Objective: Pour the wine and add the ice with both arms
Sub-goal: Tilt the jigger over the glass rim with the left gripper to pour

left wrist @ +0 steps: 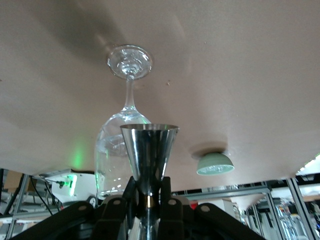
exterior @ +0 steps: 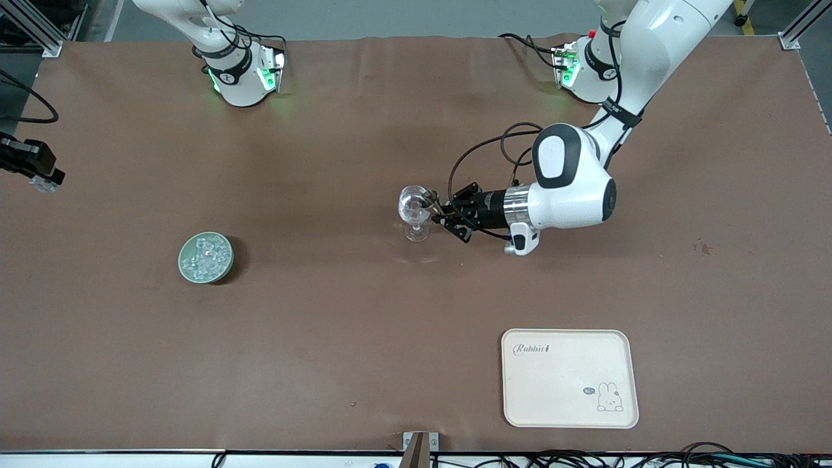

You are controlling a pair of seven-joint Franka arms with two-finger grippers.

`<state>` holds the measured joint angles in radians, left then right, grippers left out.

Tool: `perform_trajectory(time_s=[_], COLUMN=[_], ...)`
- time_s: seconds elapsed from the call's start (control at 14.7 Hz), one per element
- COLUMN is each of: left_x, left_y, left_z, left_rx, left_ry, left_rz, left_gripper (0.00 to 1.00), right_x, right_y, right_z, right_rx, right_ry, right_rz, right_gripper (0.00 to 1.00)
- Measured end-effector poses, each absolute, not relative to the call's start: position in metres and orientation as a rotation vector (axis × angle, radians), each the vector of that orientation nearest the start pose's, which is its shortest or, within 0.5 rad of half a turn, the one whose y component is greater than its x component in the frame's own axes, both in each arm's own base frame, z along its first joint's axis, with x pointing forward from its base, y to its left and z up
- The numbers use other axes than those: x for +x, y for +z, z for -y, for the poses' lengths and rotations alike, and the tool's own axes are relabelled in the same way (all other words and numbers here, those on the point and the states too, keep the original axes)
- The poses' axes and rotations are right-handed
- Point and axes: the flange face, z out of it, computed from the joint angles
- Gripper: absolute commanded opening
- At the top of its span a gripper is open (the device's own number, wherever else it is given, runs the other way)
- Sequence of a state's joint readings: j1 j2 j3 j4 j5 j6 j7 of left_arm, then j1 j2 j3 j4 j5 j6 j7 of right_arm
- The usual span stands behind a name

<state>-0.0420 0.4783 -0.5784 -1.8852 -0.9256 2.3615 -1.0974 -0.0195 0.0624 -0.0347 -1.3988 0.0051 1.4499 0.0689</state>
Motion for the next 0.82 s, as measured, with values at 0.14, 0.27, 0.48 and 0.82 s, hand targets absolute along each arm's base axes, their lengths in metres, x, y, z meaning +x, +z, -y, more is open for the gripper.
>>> perform_trajectory(time_s=[0.14, 0.27, 0.48, 0.82], left_x=[0.532, 0.534, 0.536, 0.532], left_y=[0.307, 0.311, 0.314, 0.316], left_z=[0.365, 0.371, 0.378, 0.384], left_rx=[2.032, 2.075, 2.116, 2.180], left_ry=[-0.842, -0.817, -0.791, -0.753], left_rz=[-1.411, -1.424, -1.412, -1.388], left_gripper=[0.01, 0.01, 0.01, 0.01], right_x=[0.561, 0.561, 0.561, 0.561], right_y=[0.659, 0.659, 0.659, 0.659], right_z=[0.029, 0.029, 0.029, 0.029], right_rx=[-3.133, -3.133, -3.133, -3.133], right_ry=[0.018, 0.018, 0.018, 0.018], right_rz=[-0.192, -0.192, -0.192, -0.192], right_gripper=[0.03, 0.03, 0.03, 0.03])
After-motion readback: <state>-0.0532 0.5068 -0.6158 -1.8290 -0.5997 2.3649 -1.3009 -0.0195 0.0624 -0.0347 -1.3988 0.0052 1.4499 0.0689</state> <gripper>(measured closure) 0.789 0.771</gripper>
